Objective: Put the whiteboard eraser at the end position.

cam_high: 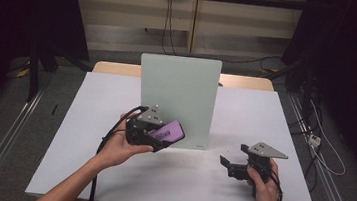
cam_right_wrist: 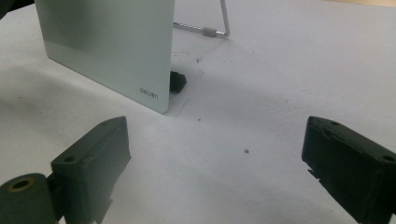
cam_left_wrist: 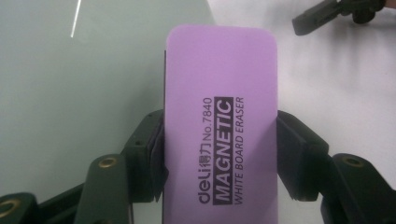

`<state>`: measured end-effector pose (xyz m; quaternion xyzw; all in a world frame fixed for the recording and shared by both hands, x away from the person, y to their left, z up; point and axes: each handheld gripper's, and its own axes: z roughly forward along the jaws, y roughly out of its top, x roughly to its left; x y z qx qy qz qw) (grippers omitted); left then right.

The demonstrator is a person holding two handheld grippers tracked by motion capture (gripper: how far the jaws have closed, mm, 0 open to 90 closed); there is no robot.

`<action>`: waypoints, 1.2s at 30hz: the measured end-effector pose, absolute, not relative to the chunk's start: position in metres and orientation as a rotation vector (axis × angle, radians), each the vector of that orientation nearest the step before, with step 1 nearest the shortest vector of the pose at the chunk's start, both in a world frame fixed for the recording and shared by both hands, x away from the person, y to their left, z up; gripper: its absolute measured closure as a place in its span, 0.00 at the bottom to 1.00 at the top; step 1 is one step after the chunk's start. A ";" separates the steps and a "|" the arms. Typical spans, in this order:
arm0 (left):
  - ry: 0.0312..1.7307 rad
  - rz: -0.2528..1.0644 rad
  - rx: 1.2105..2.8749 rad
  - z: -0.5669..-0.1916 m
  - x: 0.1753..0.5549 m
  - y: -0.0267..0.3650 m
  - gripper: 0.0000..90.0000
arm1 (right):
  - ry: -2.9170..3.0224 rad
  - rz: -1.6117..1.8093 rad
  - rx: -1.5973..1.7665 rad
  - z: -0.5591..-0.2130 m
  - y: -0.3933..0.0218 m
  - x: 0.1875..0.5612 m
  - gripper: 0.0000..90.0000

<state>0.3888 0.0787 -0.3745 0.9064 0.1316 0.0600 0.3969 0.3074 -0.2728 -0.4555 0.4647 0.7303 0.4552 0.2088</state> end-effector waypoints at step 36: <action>0.283 0.068 2.431 -0.379 0.376 0.063 0.45 | 2.038 1.278 1.274 -0.455 -0.275 0.304 0.09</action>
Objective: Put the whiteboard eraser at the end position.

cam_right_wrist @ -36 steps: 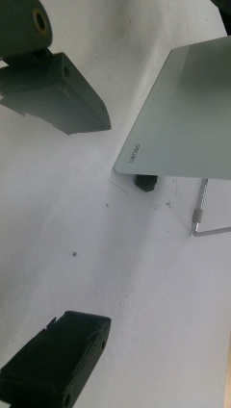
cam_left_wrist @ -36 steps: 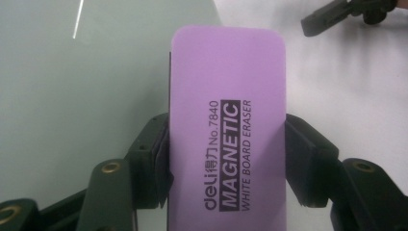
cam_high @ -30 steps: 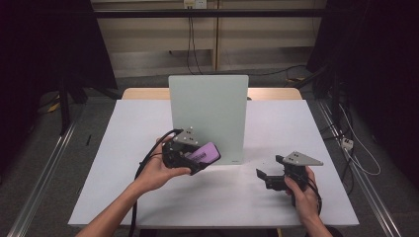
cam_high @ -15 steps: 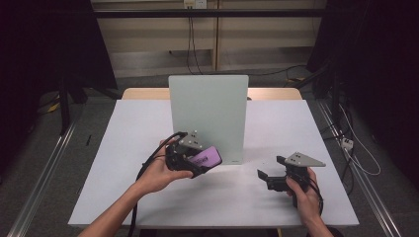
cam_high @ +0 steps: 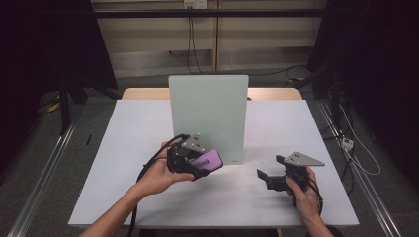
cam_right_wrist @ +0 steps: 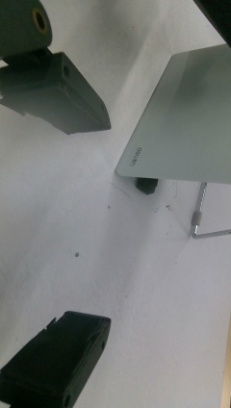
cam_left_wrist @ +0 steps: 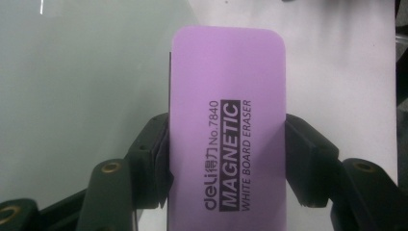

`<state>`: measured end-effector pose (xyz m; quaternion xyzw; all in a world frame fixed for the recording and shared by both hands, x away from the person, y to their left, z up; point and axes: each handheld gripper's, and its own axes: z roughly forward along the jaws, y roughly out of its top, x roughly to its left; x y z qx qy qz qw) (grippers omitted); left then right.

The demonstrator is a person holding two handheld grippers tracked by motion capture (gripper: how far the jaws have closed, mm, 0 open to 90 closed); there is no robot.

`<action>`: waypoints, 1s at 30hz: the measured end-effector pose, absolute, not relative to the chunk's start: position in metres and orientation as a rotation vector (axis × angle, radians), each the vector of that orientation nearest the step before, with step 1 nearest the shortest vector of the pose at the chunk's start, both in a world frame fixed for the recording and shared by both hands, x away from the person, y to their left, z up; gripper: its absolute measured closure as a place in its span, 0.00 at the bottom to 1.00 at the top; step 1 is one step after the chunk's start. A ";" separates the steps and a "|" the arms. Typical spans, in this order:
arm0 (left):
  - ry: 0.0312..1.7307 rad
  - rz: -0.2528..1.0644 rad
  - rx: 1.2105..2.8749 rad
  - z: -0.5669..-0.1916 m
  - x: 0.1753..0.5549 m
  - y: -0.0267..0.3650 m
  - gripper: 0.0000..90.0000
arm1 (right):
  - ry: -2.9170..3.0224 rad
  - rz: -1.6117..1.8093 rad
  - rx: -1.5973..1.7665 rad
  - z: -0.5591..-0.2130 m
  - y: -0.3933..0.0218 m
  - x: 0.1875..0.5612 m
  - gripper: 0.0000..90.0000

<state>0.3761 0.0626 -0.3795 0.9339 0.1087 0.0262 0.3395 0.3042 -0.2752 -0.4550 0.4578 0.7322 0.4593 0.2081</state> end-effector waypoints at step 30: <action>0.246 -0.059 2.552 -0.419 0.365 0.030 0.45 | 2.052 1.263 1.261 -0.455 -0.272 0.304 0.08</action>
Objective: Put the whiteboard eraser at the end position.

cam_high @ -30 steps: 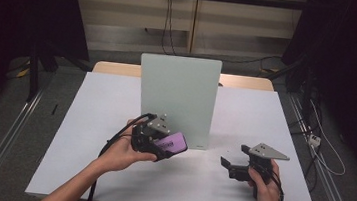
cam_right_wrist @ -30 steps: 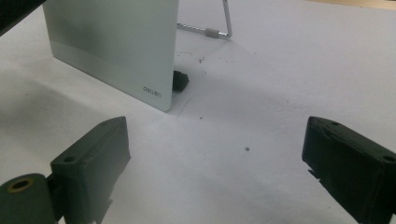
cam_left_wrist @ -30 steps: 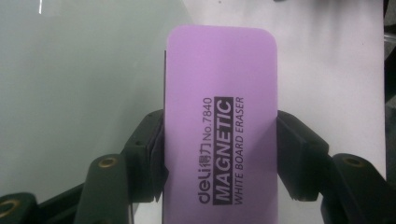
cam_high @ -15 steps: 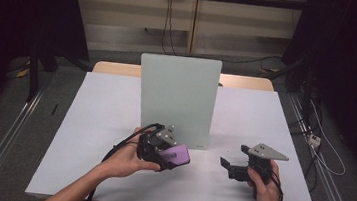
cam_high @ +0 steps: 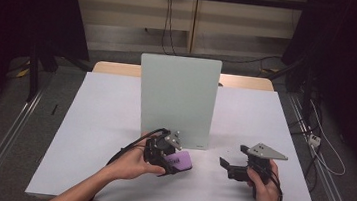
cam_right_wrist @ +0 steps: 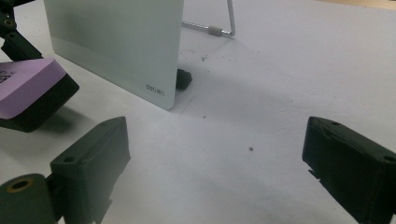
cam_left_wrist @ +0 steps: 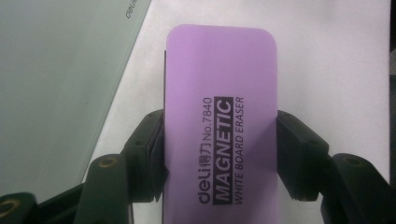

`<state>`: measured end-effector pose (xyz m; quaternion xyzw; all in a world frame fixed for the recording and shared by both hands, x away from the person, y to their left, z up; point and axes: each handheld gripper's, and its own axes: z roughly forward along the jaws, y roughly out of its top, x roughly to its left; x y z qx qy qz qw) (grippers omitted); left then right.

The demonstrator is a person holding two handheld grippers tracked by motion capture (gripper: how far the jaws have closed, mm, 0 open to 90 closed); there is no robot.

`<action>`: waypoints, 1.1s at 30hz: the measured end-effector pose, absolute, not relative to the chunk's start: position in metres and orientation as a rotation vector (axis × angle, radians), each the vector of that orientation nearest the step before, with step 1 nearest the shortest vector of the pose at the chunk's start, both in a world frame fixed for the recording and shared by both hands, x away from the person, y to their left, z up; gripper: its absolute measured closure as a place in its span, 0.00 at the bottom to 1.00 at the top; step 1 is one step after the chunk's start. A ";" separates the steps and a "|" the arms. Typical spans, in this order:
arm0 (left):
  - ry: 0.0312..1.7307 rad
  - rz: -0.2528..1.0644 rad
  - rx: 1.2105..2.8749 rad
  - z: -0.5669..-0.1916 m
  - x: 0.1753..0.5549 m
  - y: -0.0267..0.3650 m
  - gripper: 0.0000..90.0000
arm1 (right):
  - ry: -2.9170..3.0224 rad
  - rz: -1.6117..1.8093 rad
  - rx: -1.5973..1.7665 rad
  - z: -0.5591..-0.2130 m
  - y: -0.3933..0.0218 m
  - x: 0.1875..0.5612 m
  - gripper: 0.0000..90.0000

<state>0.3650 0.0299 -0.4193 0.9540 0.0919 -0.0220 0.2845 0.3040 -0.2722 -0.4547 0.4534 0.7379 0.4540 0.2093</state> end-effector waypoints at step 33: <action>0.287 -0.094 2.544 -0.440 0.369 0.021 0.42 | 2.051 1.261 1.259 -0.455 -0.272 0.304 0.08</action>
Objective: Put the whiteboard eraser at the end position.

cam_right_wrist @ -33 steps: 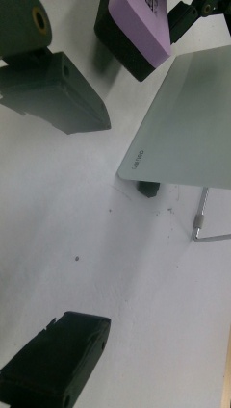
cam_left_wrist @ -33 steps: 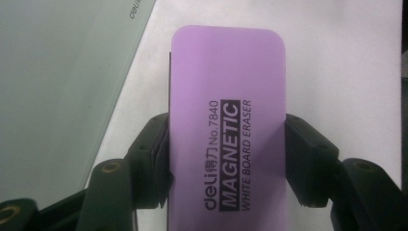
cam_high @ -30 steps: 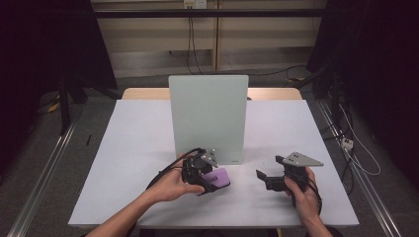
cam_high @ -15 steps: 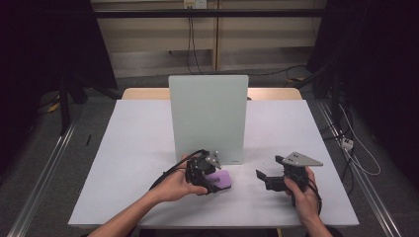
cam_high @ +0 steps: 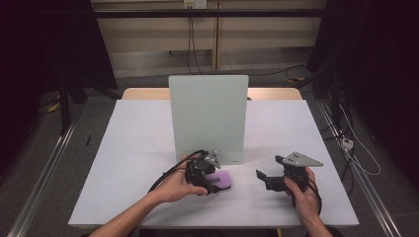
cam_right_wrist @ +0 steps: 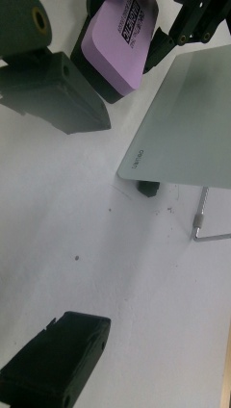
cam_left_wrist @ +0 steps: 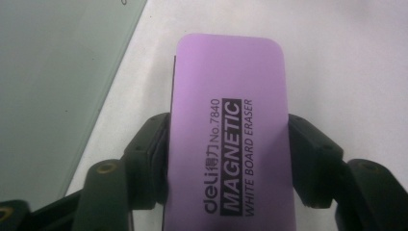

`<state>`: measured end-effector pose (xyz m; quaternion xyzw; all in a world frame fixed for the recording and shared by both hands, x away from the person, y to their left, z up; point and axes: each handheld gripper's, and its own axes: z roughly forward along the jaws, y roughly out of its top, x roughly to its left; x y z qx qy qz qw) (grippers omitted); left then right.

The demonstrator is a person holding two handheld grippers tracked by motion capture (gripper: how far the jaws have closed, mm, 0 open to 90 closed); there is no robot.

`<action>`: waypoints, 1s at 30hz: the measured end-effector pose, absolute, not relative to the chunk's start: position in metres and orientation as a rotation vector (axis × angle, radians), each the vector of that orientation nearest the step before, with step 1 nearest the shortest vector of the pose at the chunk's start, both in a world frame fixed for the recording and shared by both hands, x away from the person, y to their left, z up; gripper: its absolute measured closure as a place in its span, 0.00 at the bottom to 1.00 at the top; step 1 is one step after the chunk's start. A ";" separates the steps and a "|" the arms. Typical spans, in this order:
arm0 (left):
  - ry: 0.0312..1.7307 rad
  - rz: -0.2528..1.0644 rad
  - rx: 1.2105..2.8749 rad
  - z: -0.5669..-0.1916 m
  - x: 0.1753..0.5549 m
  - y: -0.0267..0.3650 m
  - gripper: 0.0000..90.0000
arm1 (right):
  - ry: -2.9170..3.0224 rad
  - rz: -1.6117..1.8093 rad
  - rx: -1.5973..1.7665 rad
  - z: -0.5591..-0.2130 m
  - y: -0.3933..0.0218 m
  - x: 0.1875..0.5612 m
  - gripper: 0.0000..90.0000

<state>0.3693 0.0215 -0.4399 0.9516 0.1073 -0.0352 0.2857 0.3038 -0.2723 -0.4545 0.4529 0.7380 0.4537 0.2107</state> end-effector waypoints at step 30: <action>0.486 0.121 2.299 -0.403 0.375 0.090 0.07 | 2.049 1.259 1.268 -0.455 -0.271 0.305 0.08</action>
